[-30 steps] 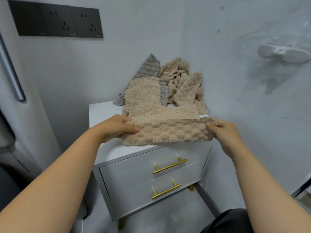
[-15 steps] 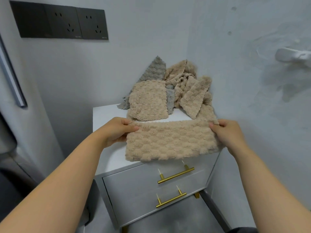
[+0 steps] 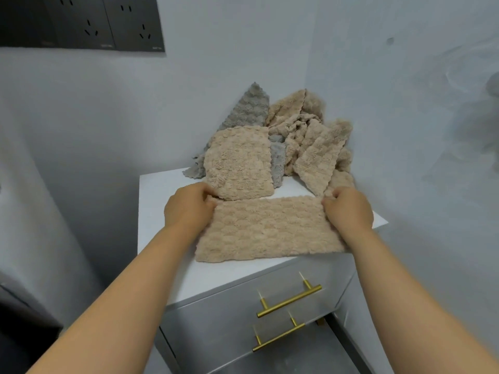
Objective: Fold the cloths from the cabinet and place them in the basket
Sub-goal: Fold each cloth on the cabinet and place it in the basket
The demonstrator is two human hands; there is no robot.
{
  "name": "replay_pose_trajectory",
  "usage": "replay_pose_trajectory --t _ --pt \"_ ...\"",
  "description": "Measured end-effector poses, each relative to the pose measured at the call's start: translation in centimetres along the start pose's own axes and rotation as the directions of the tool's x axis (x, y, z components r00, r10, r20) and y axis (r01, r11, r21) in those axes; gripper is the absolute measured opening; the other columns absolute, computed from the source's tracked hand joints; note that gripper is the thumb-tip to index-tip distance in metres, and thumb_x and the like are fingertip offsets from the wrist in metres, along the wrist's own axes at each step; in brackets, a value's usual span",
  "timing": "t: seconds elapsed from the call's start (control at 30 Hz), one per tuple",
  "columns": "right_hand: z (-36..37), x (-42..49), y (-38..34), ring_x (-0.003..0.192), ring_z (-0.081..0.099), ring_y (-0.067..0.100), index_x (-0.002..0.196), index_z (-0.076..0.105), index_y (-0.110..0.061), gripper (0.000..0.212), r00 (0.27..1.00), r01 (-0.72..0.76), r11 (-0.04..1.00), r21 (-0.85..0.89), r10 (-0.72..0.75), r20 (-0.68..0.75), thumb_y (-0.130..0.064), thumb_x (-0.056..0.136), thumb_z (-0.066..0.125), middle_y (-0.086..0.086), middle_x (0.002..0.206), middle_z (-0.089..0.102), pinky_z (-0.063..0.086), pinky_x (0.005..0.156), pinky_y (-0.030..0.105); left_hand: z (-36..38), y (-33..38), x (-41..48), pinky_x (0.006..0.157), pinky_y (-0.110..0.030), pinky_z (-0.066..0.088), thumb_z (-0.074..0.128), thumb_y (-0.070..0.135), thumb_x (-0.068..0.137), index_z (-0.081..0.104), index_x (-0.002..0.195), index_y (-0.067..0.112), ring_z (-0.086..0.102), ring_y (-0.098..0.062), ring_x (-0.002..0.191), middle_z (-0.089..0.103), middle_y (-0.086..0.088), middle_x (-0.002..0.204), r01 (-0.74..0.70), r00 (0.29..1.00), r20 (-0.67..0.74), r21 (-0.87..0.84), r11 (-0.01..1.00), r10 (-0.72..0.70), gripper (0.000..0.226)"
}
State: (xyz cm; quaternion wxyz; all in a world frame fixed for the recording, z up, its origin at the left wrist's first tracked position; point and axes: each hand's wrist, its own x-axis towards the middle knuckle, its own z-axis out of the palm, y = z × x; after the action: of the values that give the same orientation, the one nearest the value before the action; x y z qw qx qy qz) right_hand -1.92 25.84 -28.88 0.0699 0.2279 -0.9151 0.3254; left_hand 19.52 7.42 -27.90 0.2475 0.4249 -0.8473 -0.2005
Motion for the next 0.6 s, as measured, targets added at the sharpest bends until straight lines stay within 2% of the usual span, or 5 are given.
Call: replay_pose_trajectory --t 0.1,0.2,0.33,0.5,0.6 --pt "0.2 -0.1 0.1 0.078 0.053 0.026 0.087 0.055 -0.015 0.009 1.000 0.012 0.998 -0.065 -0.013 -0.025 -0.024 0.088 0.053 0.003 0.081 0.057 0.037 0.060 0.030 0.6 1.0 -0.3 0.081 -0.037 0.045 0.056 0.012 0.090 0.066 0.112 0.015 0.050 -0.025 0.111 0.062 -0.004 0.113 -0.298 0.937 -0.135 0.164 0.940 0.321 0.025" --pt "-0.9 -0.4 0.2 0.091 0.057 0.031 0.104 0.056 -0.010 0.021 0.997 0.014 0.997 -0.070 -0.019 -0.071 -0.023 0.088 0.052 0.010 0.099 0.062 0.038 0.066 0.031 0.6 3.3 -0.9 0.101 -0.037 0.036 0.051 0.024 0.096 0.056 0.130 0.016 0.041 -0.023 0.127 0.055 -0.003 0.133 -0.535 0.844 0.078 0.068 0.842 0.530 0.035" --pt "-2.3 -1.6 0.9 0.100 0.056 0.034 0.110 0.053 -0.007 0.031 0.997 -0.070 0.986 -0.148 0.072 0.004 -0.031 0.092 0.049 0.014 0.109 0.060 0.038 0.069 0.032 2.9 4.6 -2.6 0.119 -0.044 0.002 0.024 0.056 0.097 0.010 0.151 0.032 -0.005 -0.020 0.147 0.002 0.003 0.160 -0.578 0.702 0.597 0.161 0.800 0.387 0.061" --pt "-4.8 -2.7 2.4 0.101 0.059 0.034 0.112 0.057 -0.006 0.038 0.977 -0.153 0.951 -0.267 0.186 0.103 -0.037 0.092 0.047 0.014 0.111 0.063 0.042 0.071 0.032 3.7 5.0 -3.8 0.117 -0.051 -0.007 0.016 0.061 0.095 -0.003 0.151 0.036 -0.015 -0.020 0.146 -0.013 0.004 0.159 -0.542 0.719 0.634 0.255 0.801 0.284 0.064" --pt "-5.7 -3.6 3.0 0.080 0.066 0.030 0.107 0.058 -0.004 0.050 0.910 -0.264 0.947 -0.185 0.308 0.279 -0.049 0.092 0.044 0.014 0.092 0.069 0.049 0.067 0.032 3.5 5.2 -4.2 0.117 -0.051 -0.005 0.016 0.062 0.095 -0.004 0.150 0.036 -0.012 -0.021 0.147 -0.014 0.004 0.159 -0.518 0.727 0.636 0.262 0.814 0.258 0.065"
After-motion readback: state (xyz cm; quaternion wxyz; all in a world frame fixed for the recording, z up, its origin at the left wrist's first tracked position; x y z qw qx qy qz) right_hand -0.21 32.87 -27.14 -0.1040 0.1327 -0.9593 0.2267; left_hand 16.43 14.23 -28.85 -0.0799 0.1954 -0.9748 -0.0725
